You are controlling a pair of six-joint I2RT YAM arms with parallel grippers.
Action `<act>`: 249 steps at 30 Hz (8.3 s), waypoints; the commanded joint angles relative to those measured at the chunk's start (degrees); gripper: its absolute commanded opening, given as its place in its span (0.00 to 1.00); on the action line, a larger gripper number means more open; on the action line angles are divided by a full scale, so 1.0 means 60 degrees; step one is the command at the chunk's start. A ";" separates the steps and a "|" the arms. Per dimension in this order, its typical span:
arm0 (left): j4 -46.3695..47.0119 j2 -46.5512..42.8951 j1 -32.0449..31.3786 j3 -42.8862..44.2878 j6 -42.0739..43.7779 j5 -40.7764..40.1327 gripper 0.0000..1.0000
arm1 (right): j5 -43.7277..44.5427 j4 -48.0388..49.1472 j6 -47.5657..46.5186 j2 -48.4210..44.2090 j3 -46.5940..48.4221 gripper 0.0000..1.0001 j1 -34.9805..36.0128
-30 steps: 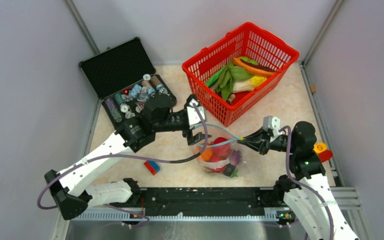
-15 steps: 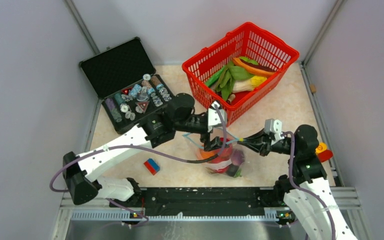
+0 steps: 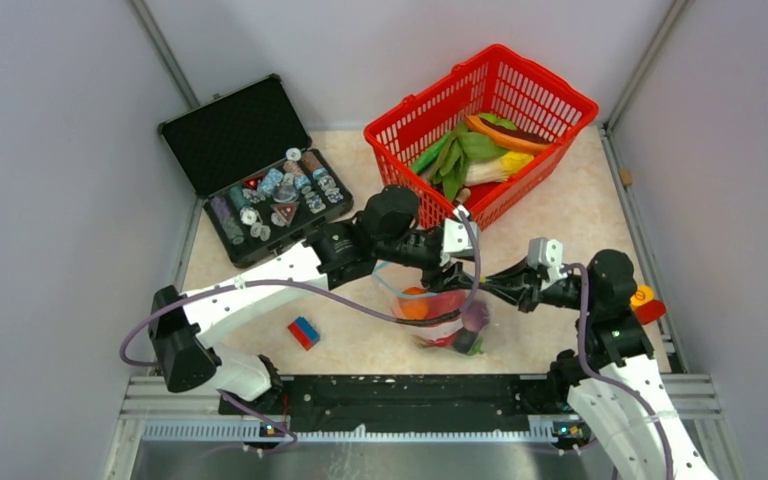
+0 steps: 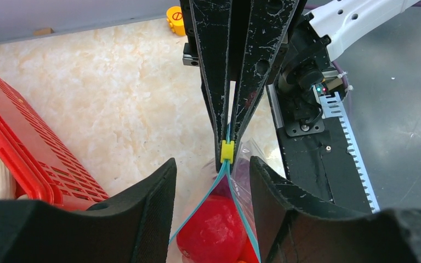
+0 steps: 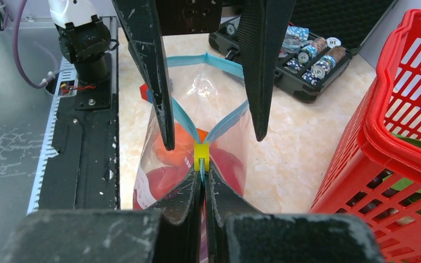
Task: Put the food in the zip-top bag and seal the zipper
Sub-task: Zip the zipper food storage bag at the center of the board.
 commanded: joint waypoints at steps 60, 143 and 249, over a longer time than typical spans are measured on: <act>-0.1778 0.0608 -0.0244 0.1384 0.0315 -0.0480 0.00 | 0.1422 -0.3688 -0.2641 0.1345 0.2364 0.11 0.0845; -0.1252 -0.0044 -0.0275 0.0313 -0.0126 -0.0397 0.00 | 0.1870 -0.3339 -0.2287 0.1671 0.2086 0.26 0.1533; -0.1597 -0.3969 0.0183 -0.2846 -0.0337 -0.3139 0.00 | 0.2813 -0.2831 -0.1481 0.1194 0.2462 0.51 0.1845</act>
